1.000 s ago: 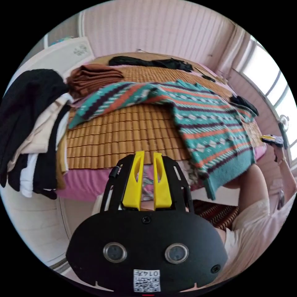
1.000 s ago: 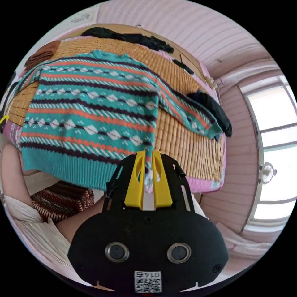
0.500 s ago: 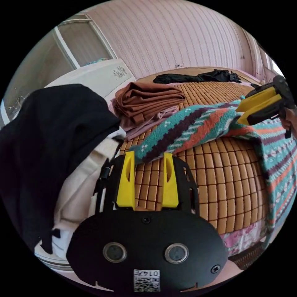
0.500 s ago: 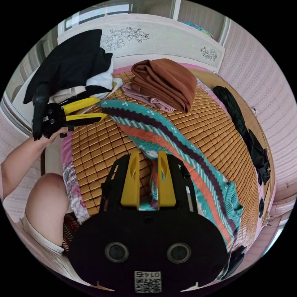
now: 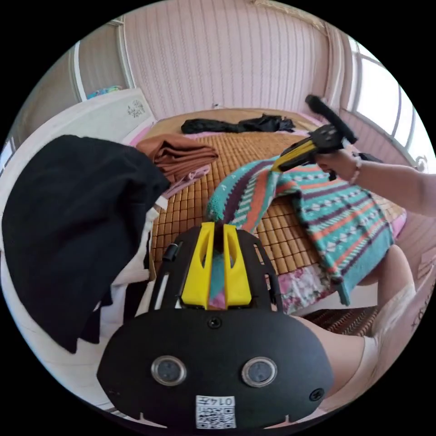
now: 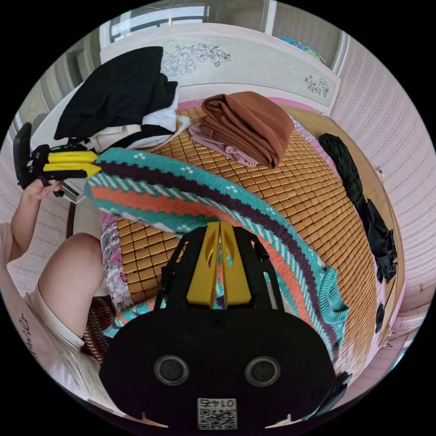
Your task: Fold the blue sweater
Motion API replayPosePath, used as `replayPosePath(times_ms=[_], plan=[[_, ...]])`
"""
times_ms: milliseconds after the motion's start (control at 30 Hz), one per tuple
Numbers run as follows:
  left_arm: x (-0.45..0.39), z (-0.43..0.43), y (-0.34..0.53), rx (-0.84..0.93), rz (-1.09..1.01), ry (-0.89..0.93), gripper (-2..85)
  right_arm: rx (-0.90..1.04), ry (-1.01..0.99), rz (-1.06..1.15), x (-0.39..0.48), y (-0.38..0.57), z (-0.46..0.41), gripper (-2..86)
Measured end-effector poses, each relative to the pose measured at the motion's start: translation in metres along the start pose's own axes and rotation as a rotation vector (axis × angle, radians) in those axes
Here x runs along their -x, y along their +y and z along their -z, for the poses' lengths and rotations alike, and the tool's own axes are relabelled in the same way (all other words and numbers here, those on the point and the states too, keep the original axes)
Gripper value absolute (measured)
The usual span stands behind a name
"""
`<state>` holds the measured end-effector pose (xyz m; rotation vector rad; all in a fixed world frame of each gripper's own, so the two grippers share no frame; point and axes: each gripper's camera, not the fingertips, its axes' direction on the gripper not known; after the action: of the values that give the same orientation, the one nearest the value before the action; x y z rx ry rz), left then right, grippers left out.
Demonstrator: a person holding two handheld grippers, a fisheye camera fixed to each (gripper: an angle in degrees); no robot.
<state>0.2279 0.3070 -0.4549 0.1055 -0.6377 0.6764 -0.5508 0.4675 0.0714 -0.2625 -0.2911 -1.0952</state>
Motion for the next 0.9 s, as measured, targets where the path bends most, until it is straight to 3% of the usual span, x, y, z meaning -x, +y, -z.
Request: replayPosePath(times_ms=[133, 267, 433, 600, 767, 900], plan=[[0.021, 0.006, -0.014, -0.021, 0.074, -0.219, 1.8, 0.014, -0.014, -0.048, 0.001, -0.008, -0.014, -0.4], [0.054, -0.024, -0.011, 0.034, 0.215, -0.053, 5.2, 0.044, -0.078, -0.126, -0.007, -0.003, -0.028, 0.0], [0.03, -0.031, 0.025, 0.014, 0.176, -0.185, 5.5, 0.063, -0.007, -0.136, -0.021, 0.002, -0.034, 0.1], [0.027, -0.11, 0.036, 0.105, 0.317, -0.045, 5.6, 0.231, -0.032, -0.158, -0.018, -0.004, -0.075, -0.3], [0.035, -0.169, 0.026, 0.257, 0.243, -0.161, 4.8, 0.225, 0.09, -0.109, -0.011, -0.003, -0.072, -0.5], [0.049, -0.186, 0.027, 0.252, 0.287, -0.128, 2.1, 0.165, 0.013, -0.16, -0.027, 0.019, -0.044, -0.8]])
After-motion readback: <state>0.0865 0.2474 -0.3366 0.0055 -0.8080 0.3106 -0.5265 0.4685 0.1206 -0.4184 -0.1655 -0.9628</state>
